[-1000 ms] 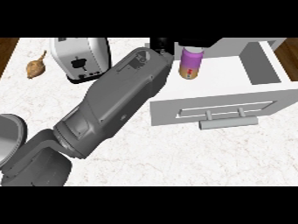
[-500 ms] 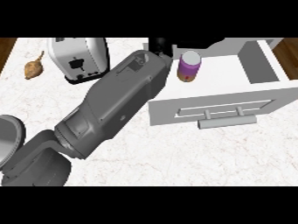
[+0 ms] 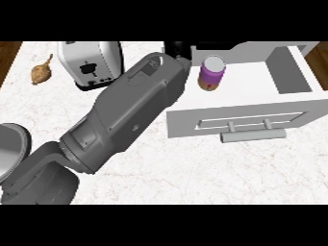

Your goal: Pick up the can, place it into the drawer and close the drawer

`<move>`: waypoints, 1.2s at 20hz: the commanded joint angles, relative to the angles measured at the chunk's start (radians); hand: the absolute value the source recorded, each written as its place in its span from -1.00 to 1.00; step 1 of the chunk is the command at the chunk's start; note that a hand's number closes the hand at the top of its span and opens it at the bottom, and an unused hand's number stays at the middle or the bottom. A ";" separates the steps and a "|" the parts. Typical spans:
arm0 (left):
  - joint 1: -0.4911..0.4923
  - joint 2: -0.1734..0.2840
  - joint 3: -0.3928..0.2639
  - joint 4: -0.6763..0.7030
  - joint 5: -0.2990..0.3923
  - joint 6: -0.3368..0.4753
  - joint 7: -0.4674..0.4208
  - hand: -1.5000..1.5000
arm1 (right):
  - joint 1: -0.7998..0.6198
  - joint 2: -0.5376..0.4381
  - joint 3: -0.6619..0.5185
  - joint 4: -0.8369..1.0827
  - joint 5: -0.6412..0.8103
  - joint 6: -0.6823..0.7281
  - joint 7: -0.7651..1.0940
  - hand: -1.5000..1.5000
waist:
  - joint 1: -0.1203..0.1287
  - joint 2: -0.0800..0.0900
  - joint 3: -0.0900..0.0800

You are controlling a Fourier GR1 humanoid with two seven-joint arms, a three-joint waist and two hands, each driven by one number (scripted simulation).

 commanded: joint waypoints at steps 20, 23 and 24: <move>0.000 0.003 0.004 -0.046 0.021 0.032 0.020 -1.00 | -0.435 0.005 0.559 0.293 1.077 -0.235 -0.151 -1.00 | 0.094 -0.016 -0.002; -0.002 0.005 -0.001 -0.057 0.005 0.039 0.034 -1.00 | -0.506 -0.004 0.607 0.465 1.175 -0.307 -0.214 -1.00 | 0.105 -0.014 -0.001; -0.009 0.066 0.000 -0.072 -0.005 0.018 0.068 -1.00 | -0.511 -0.004 0.632 0.453 1.199 -0.300 -0.187 -1.00 | 0.102 -0.018 -0.002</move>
